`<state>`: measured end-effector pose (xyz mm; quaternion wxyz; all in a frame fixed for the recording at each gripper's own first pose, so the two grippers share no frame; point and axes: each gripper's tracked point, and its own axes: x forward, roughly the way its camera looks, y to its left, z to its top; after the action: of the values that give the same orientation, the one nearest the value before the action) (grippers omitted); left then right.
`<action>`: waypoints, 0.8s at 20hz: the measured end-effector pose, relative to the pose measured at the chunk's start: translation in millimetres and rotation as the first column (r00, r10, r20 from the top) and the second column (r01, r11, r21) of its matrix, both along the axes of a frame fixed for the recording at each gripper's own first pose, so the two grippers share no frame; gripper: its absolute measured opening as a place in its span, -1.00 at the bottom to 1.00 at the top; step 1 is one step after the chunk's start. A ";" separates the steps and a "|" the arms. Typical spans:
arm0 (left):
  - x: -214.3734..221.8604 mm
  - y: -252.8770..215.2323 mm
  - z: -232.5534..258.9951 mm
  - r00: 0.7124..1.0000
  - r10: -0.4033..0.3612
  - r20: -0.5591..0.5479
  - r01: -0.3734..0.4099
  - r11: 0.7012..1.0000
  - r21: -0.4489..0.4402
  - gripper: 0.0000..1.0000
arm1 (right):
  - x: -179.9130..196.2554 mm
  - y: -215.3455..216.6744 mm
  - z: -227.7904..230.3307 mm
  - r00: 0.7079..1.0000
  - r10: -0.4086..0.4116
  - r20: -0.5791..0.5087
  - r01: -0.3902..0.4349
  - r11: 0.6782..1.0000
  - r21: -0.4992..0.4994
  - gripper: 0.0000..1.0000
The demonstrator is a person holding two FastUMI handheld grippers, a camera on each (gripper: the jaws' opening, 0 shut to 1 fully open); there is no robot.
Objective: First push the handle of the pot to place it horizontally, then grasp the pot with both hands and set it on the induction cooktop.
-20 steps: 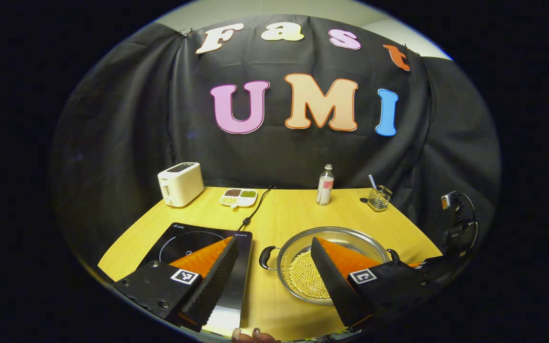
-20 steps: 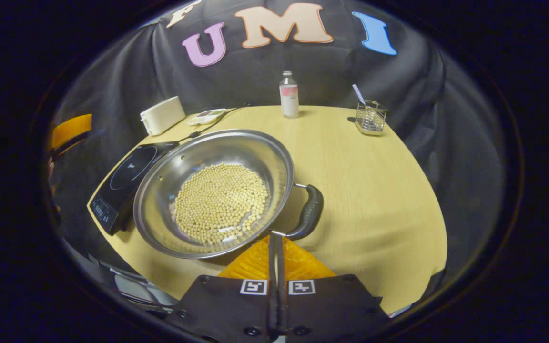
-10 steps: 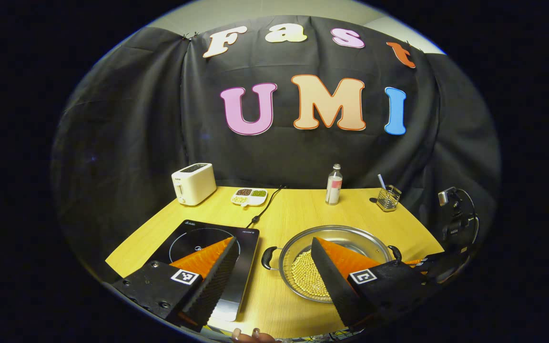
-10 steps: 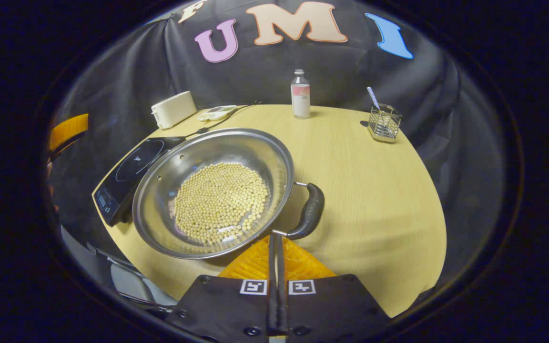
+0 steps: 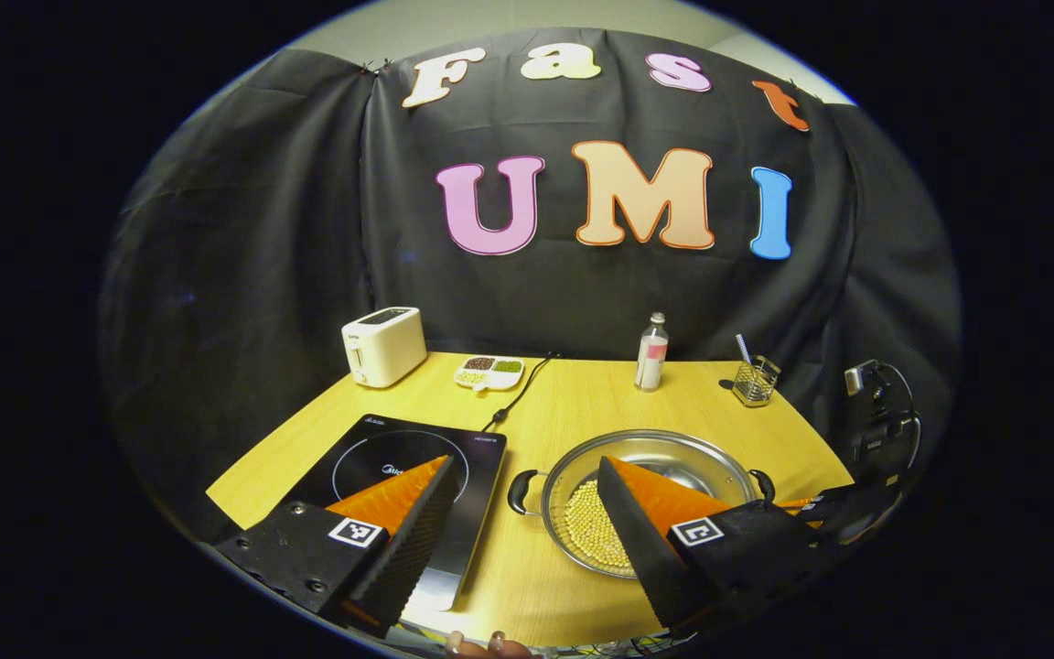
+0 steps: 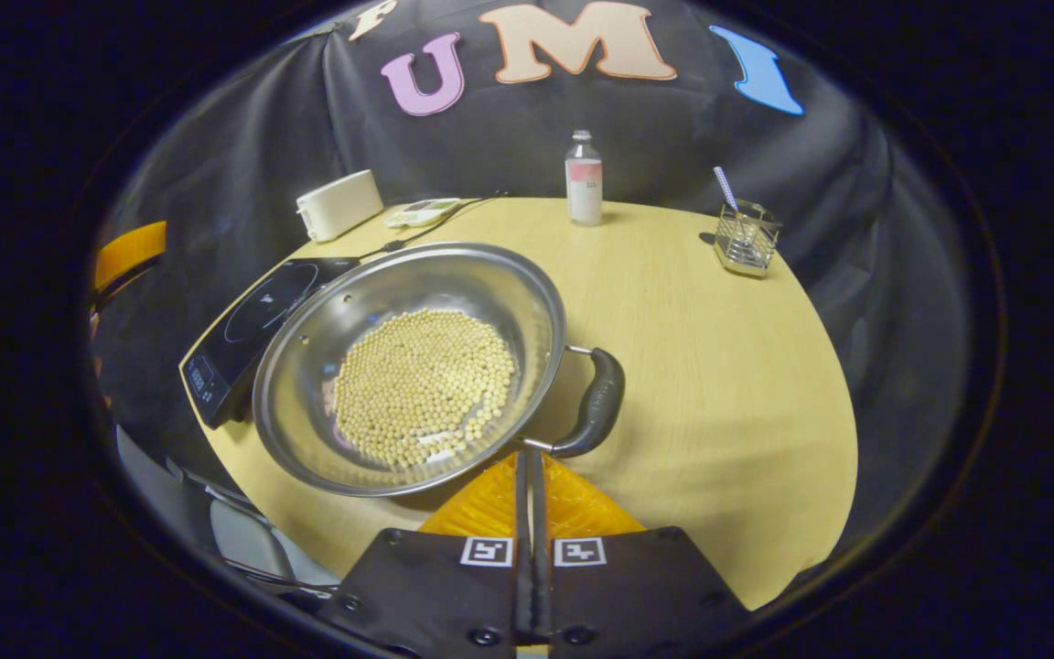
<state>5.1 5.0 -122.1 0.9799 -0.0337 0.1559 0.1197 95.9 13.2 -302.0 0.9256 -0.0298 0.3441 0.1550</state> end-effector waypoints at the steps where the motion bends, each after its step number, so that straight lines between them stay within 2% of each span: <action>1: 1.0 -0.5 -2.1 1.000 -0.002 -0.004 0.002 1.000 -0.011 0.97 | -0.4 -2.8 2.5 1.000 -0.004 0.008 0.004 1.000 -0.007 -0.95; 5: 8.7 0.2 -6.4 1.000 -0.026 -0.013 0.025 0.999 -0.022 0.99 | -4.0 -12.7 15.9 0.999 -0.040 0.015 0.040 0.999 0.008 -1.00; 10: 23.4 2.1 -23.1 0.994 -0.100 -0.042 0.098 0.994 -0.055 0.97 | 4.2 -19.1 55.5 0.986 -0.157 0.053 0.153 0.985 0.084 -0.95; 13: 39.0 5.6 -39.7 0.987 -0.142 -0.078 0.137 0.988 -0.074 0.98 | 14.5 -19.8 59.9 0.975 -0.211 0.069 0.205 0.975 0.084 -0.24; 14: 44.8 5.9 -45.1 0.983 -0.158 -0.091 0.151 0.986 -0.077 0.97 | 16.6 -16.1 59.2 0.974 -0.217 0.065 0.211 0.973 0.090 -0.18; 16: 58.2 8.0 -55.8 0.977 -0.184 -0.109 0.176 0.981 -0.078 0.94 | 19.5 -8.1 57.4 0.973 -0.225 0.053 0.219 0.971 0.097 0.34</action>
<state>63.3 13.0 -177.9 0.9744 -0.0457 0.2187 0.0267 115.4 5.2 -244.6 0.9480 0.0457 0.3081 0.0648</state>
